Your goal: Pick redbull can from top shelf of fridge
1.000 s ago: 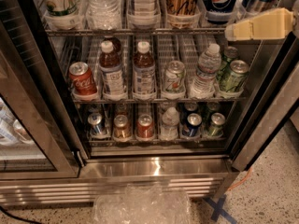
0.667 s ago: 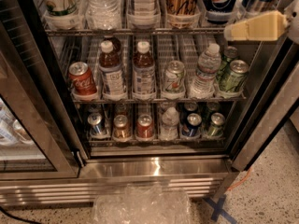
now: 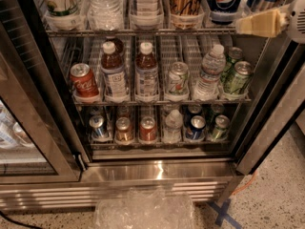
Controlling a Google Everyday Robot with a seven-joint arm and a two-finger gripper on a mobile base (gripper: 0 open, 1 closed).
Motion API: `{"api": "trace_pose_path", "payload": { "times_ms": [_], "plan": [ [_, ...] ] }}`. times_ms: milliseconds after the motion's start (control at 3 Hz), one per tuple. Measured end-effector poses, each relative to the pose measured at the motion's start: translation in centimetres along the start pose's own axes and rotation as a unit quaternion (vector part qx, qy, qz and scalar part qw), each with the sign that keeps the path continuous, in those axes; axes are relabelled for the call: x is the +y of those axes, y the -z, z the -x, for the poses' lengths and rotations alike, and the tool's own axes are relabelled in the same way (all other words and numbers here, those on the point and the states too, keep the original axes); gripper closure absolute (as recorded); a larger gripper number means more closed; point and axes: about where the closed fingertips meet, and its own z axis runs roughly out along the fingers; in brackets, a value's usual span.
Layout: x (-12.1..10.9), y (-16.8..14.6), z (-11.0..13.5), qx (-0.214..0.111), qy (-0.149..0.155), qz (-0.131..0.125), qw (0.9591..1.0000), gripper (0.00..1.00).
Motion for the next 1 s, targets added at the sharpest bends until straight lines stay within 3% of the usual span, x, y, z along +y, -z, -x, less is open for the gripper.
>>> {"api": "trace_pose_path", "payload": {
  "times_ms": [1000],
  "plan": [
    [-3.4,-1.0,2.6,-0.05,0.01,-0.063,0.9967,0.4]
  ]
}}
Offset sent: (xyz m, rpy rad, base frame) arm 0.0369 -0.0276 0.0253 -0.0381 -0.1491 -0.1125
